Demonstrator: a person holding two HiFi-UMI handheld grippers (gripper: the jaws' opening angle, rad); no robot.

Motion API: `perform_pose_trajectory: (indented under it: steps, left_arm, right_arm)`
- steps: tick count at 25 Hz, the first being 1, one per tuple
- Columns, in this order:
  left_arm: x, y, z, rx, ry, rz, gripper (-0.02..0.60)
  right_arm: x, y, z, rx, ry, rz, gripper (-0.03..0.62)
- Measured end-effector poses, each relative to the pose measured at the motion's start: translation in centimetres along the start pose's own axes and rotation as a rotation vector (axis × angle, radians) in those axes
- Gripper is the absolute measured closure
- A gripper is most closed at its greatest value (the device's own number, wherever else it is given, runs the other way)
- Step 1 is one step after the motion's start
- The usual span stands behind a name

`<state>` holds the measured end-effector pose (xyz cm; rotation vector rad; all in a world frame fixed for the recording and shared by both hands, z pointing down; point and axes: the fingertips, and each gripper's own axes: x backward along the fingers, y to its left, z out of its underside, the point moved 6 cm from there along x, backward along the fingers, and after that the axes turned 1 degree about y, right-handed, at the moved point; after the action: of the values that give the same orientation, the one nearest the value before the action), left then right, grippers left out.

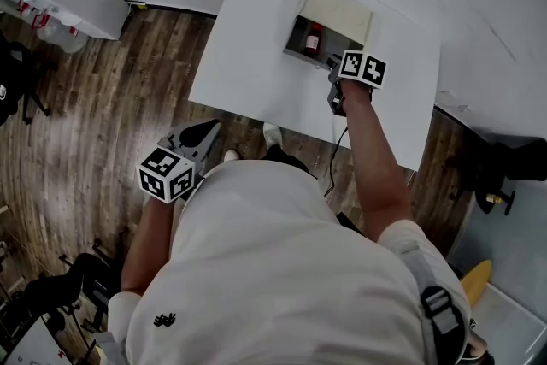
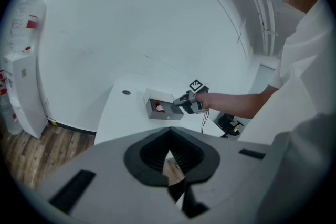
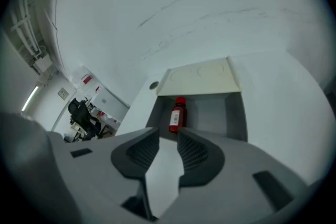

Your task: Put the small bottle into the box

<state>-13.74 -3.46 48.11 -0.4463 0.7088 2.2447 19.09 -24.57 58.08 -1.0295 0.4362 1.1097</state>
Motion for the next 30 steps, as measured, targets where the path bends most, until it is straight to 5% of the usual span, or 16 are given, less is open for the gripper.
perform_pose_trajectory:
  steps: [7, 15, 20, 30]
  left_arm:
    - [1.9, 0.5, 0.4, -0.026, -0.036, -0.002, 0.575]
    - [4.4, 0.8, 2.8, -0.052, -0.083, -0.019, 0.575]
    - [4.8, 0.6, 3.8, -0.035, -0.069, 0.049, 0.575]
    - [4.7, -0.3, 3.2, -0.009, -0.087, 0.112, 0.575]
  right_arm:
    - [3.4, 2.3, 4.7, -0.001, -0.049, -0.045, 0.580]
    - [6.9, 6.2, 14.7, 0.006, -0.057, -0.150, 0.588]
    - [8.9, 8.4, 19.3, 0.065, -0.035, -0.159, 0.588]
    - [10.6, 11.5, 22.1, 0.177, -0.013, -0.217, 0.588]
